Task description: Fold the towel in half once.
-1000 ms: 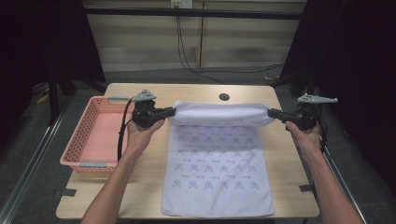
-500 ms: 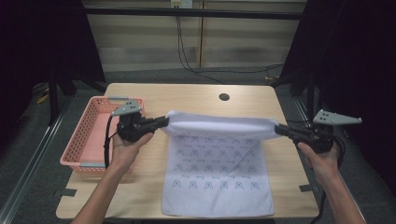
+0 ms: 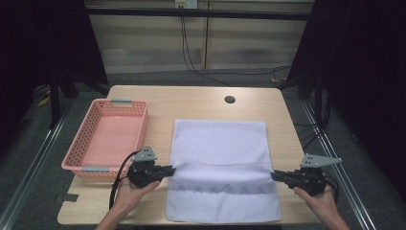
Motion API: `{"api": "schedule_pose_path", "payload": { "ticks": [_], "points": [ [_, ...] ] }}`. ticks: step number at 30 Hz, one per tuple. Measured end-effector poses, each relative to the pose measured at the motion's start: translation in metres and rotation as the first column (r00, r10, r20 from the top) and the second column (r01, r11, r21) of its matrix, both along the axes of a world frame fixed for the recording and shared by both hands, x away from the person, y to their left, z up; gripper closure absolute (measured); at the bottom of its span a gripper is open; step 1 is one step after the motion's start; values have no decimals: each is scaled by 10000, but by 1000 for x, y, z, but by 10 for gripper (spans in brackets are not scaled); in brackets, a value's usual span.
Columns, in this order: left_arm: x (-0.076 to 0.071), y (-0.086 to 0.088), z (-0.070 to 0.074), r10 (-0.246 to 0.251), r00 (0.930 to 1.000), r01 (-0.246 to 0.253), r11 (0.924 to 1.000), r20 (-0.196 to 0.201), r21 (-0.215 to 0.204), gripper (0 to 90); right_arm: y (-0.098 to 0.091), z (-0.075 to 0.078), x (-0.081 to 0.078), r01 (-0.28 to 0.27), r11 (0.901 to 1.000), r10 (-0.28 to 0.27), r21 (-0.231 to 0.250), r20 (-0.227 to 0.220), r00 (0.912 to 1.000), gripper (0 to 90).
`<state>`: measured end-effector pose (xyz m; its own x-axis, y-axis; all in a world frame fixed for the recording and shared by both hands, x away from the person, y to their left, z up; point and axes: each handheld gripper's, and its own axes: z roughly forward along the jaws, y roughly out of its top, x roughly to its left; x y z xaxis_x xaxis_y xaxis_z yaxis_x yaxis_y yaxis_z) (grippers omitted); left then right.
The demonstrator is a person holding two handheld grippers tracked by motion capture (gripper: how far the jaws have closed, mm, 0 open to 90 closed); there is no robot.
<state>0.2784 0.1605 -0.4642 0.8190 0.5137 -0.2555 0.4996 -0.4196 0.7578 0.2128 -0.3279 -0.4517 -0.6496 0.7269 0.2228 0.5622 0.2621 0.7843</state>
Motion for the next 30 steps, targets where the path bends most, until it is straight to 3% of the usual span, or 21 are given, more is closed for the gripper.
{"api": "schedule_pose_path", "payload": {
  "ticks": [3,4,9,11,13,16,18,21,22,25,26,28,30],
  "points": [
    [-8,0,-6,-301,9993,312,9985,-240,445,805,0,-12,-9,3,9999,-5,-151,-114,9999,829],
    [-13,0,-8,-338,9993,347,9966,-125,746,791,0,-14,-12,-64,9998,60,-207,-171,9998,832],
    [-25,4,-14,-855,9949,901,9917,-534,913,778,-2,-16,-30,-194,9982,175,-560,-337,9993,811],
    [-26,6,-14,-983,9937,1024,9915,-538,801,720,-3,-17,-32,-113,9991,96,-403,-415,9991,766],
    [-23,7,-10,-845,9958,866,9943,-353,630,624,-1,-16,-29,7,9986,-22,-520,-296,9996,667],
    [-10,6,-5,-485,9988,487,9985,-98,235,550,4,-13,-19,150,9985,-158,-530,-154,9998,552],
    [2,2,-4,-354,9993,356,9993,-104,141,475,9,-12,-9,33,9984,-39,-566,-106,9999,528],
    [11,-6,-9,-515,9983,518,9986,-265,103,433,19,-16,5,-234,9975,219,-669,-238,9995,507],
    [11,-11,-12,-613,9978,622,9974,-248,354,427,21,-19,9,-375,9974,352,-617,-378,9987,507],
    [7,-18,-18,-1008,9933,1046,9921,-560,698,472,26,-28,16,-511,9961,450,-715,-840,9954,485],
    [5,-19,-19,-1025,9930,1076,9902,-591,894,527,26,-28,16,-611,9956,547,-713,-885,9946,520],
    [-1,-18,-20,-1160,9909,1217,9889,-681,855,685,26,-27,12,-725,9959,676,-544,-869,9939,670],
    [-7,-14,-18,-1418,9873,1464,9872,-714,637,732,24,-24,5,-895,9957,874,-227,-826,9927,718]
  ]
}}
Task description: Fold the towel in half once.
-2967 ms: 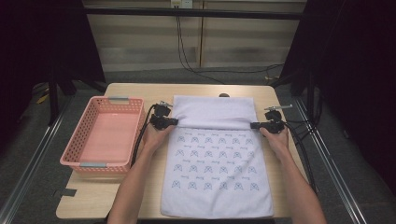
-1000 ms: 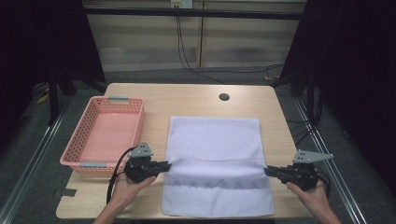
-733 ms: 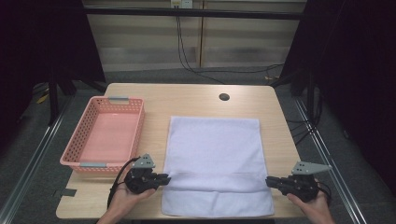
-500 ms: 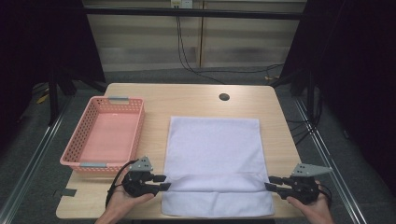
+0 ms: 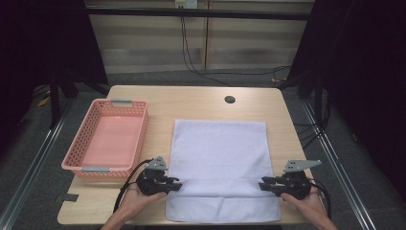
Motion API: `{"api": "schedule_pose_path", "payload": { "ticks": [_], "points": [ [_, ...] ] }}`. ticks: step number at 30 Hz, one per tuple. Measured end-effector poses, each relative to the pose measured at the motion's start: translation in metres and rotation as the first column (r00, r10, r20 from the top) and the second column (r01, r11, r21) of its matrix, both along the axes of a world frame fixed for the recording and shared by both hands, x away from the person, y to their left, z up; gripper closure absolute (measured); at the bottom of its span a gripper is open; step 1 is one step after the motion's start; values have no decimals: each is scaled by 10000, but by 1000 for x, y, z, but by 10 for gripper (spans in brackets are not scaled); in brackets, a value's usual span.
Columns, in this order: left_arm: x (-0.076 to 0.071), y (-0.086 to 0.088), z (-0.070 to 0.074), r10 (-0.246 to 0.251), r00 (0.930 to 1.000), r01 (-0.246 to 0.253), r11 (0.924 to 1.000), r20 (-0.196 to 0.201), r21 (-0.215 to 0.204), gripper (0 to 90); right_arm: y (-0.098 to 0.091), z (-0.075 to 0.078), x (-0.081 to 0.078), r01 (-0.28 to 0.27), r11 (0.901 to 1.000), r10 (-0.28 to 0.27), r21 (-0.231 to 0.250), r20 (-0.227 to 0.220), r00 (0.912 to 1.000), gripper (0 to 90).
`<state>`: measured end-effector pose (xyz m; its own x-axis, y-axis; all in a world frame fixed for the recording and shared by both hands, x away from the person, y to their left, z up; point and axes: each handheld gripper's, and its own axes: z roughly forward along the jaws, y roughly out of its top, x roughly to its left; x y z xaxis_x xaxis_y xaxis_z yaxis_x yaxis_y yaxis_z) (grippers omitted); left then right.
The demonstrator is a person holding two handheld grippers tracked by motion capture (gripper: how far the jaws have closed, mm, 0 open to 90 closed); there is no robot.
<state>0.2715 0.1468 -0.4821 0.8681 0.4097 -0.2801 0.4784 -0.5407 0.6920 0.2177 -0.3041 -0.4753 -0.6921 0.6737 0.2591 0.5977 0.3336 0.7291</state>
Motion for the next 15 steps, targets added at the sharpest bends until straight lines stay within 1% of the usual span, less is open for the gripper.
{"api": "schedule_pose_path", "payload": {
  "ticks": [1,2,3,4,5,6,7,8,9,10,11,12,14,15],
  "points": [
    [-3,2,2,-108,9999,108,9999,-38,-70,740,-2,2,-5,-8,10000,8,34,-29,10000,768],
    [-7,3,3,-108,9999,108,9998,19,-141,763,-4,3,-10,-18,10000,19,92,-52,10000,799],
    [-10,6,4,-156,9999,156,9995,-5,-279,764,-6,5,-15,-9,9998,10,222,-42,10000,824],
    [-14,8,5,-127,9998,123,9994,-133,-327,753,-8,6,-19,-16,9996,18,292,-65,10000,829],
    [-17,10,6,-245,9995,238,9989,-180,-408,751,-9,6,-23,-3,9997,5,259,-91,10000,841],
    [-21,11,6,-315,9994,311,9989,-125,-350,752,-11,7,-28,-78,9996,81,289,-105,9999,860],
    [-25,13,6,-379,9989,367,9983,-275,-443,735,-11,7,-31,-132,9995,134,303,-78,9999,860],
    [-28,15,6,-531,9981,512,9971,-322,-568,724,-12,8,-35,-97,9996,100,267,-107,9999,856],
    [-31,16,6,-626,9974,605,9964,-356,-591,715,-13,8,-39,-127,9995,130,291,-93,9999,856],
    [-34,18,6,-611,9975,587,9962,-365,-644,707,-13,8,-42,-113,9994,116,325,-78,9999,843],
    [-36,20,6,-650,9970,618,9954,-423,-729,692,-14,8,-44,-68,9995,70,317,-64,10000,806],
    [-36,21,6,-754,9961,714,9941,-466,-820,689,-14,9,-45,8,9997,-9,260,42,10000,745],
    [-35,20,6,-806,9953,762,9938,-535,-808,672,-13,10,-39,200,9998,-202,93,209,9996,650],
    [-35,19,6,-882,9943,827,9926,-601,-888,662,-12,11,-34,348,9994,-349,55,305,9989,601]
  ]
}}
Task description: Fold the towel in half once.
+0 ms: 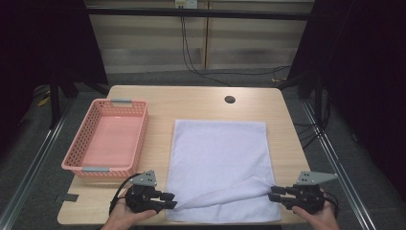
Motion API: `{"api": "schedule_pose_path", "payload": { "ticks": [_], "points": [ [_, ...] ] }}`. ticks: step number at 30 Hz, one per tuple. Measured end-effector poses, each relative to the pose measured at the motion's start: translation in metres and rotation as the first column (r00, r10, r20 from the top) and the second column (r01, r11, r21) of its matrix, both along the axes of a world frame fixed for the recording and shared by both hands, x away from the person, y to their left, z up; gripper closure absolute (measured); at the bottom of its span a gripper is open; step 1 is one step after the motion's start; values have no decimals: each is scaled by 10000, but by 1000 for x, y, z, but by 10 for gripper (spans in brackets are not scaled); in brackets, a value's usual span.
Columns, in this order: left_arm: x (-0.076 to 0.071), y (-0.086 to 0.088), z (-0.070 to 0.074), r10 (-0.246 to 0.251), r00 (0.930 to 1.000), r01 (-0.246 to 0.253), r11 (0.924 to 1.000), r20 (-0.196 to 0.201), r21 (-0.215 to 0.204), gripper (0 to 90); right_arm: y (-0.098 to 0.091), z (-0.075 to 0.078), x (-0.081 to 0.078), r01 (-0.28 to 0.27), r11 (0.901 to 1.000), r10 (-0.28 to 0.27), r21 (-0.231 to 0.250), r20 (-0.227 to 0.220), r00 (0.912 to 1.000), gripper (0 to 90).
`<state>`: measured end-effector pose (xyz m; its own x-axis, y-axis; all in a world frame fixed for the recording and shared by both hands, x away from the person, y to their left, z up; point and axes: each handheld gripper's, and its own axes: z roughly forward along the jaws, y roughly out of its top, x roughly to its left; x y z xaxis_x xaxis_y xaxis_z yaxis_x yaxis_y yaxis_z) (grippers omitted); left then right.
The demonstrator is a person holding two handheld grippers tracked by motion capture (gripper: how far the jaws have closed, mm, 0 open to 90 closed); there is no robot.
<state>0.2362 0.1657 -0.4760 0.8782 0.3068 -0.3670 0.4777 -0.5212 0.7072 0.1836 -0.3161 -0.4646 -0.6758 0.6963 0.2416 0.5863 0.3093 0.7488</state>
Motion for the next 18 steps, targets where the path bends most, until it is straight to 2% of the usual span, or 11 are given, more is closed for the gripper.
{"api": "schedule_pose_path", "payload": {
  "ticks": [2,5,6,8,10,11,14,15,16,18],
  "points": [
    [0,-3,0,-186,9998,185,9998,61,74,651,2,0,13,49,10000,-49,-46,83,10000,574],
    [9,-10,0,-98,9999,97,9999,106,86,633,6,-6,34,148,9994,-149,-317,-58,9999,515],
    [13,-12,0,26,10000,-27,9998,52,173,618,8,-10,40,156,9990,-164,-410,-197,9997,492],
    [19,-15,-2,-49,9999,52,9997,-99,257,616,13,-16,51,142,9961,-173,-876,-346,9993,477],
    [19,-19,-6,-220,9994,231,9990,-275,391,629,16,-21,59,1,9957,-49,-931,-516,9987,474],
    [18,-21,-8,-378,9989,391,9981,-281,470,636,17,-23,61,-15,9956,-42,-932,-612,9981,493],
    [12,-24,-12,-519,9983,536,9962,-274,686,635,19,-25,59,-350,9948,275,-953,-795,9965,816],
    [11,-25,-14,-376,9988,399,9963,-305,763,631,19,-24,55,-427,9958,367,-804,-754,9965,867],
    [10,-25,-15,-336,9991,363,9934,-264,1085,635,18,-21,51,-464,9965,413,-696,-721,9965,877],
    [8,-24,-16,-410,9990,429,9930,-198,1103,634,15,-16,39,-564,9963,528,-648,-556,9971,877]
  ]
}}
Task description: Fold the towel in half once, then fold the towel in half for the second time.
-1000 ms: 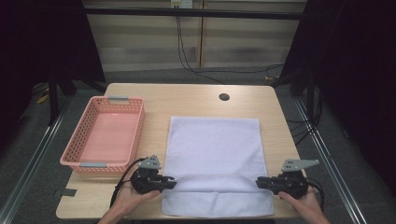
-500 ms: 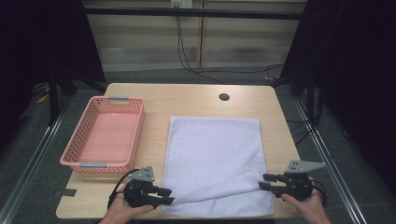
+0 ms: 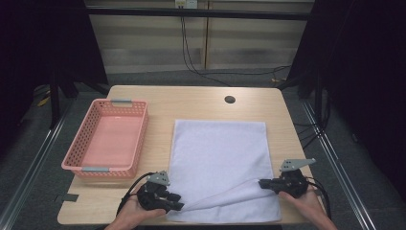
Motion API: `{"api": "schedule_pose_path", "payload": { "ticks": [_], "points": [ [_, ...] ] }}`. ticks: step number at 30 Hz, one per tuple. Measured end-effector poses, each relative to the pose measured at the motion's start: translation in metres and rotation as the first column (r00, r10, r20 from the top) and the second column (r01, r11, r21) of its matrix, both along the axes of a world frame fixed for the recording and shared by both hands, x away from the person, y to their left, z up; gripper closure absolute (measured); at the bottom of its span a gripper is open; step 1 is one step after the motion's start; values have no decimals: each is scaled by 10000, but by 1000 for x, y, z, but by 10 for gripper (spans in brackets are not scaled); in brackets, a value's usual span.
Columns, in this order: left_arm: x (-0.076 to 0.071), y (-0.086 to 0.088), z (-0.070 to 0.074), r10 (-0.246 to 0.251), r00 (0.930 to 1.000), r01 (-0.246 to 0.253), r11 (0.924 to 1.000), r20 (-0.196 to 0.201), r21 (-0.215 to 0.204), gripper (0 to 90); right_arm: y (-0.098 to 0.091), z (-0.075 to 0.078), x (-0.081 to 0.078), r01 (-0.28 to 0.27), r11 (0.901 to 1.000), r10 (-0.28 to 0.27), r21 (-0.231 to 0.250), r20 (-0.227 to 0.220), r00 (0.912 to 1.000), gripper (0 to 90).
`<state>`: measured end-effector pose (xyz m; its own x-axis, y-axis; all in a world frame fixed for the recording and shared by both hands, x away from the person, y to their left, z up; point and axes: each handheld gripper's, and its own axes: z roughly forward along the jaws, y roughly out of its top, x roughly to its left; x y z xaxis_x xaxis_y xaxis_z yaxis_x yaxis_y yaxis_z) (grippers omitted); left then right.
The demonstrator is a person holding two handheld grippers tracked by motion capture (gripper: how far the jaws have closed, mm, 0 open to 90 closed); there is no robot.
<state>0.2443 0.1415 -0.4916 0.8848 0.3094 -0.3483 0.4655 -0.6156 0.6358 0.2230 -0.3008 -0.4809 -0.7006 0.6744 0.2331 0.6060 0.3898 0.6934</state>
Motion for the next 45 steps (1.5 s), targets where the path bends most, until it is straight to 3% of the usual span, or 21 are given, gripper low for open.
{"api": "schedule_pose_path", "payload": {
  "ticks": [5,7,9,11,14,17,19,21,23,26,27,29,34,37,39,41,45],
  "points": [
    [-1,4,0,49,9997,-51,10000,-258,-73,609,-8,5,-36,-361,9991,363,212,-65,9993,858],
    [1,6,2,195,9994,-201,9996,-283,-213,593,-10,7,-48,-463,9987,466,235,-94,9989,806],
    [6,7,4,528,9986,-530,9978,-67,-396,577,-12,12,-54,-533,9982,536,265,-130,9985,754],
    [14,4,7,916,9956,-908,9952,210,-367,545,-18,18,-55,-219,9965,213,803,82,9997,716],
    [31,-2,10,1293,9905,-1271,9908,474,-476,530,-22,20,-46,231,9966,-253,787,270,9993,675],
    [52,-8,8,1743,9838,-1724,9840,412,-443,543,-20,11,-26,559,9980,-565,309,196,9982,625],
    [64,-12,6,1998,9782,-1993,9798,566,-146,547,-17,6,-14,605,9982,-604,-29,215,9979,602],
    [73,-12,2,2172,9743,-2163,9761,595,-215,541,-16,5,-3,829,9966,-828,-29,244,9963,574],
    [79,-13,1,2195,9732,-2200,9755,686,-11,533,-15,4,7,972,9953,-971,4,355,9946,552],
    [90,-15,-4,2314,9706,-2318,9728,658,-23,537,-10,-1,22,1112,9936,-1108,-204,220,9936,531],
    [90,-15,-4,2314,9706,-2318,9728,658,-23,551,-10,-1,22,1112,9936,-1108,-204,220,9936,531],
    [95,-15,-6,2381,9692,-2370,9712,634,-235,569,-4,-7,40,1242,9913,-1238,-424,121,9922,508],
    [94,-15,-6,2318,9680,-2324,9726,966,-52,588,0,-14,61,1474,9882,-1462,-411,319,9887,516],
    [90,-18,-5,2279,9628,-2344,9717,1448,292,629,4,-17,57,1450,9838,-1396,-1058,568,9886,572],
    [85,-21,-5,2143,9593,-2269,9726,1842,499,706,4,-16,51,1500,9801,-1430,-1302,620,9878,684],
    [80,-22,-5,2052,9621,-2166,9752,1796,456,760,2,-16,44,1407,9831,-1352,-1171,534,9894,773],
    [68,-24,-5,1803,9703,-1891,9811,1616,410,806,0,-15,28,1198,9851,-1157,-1238,395,9925,803]
  ]
}}
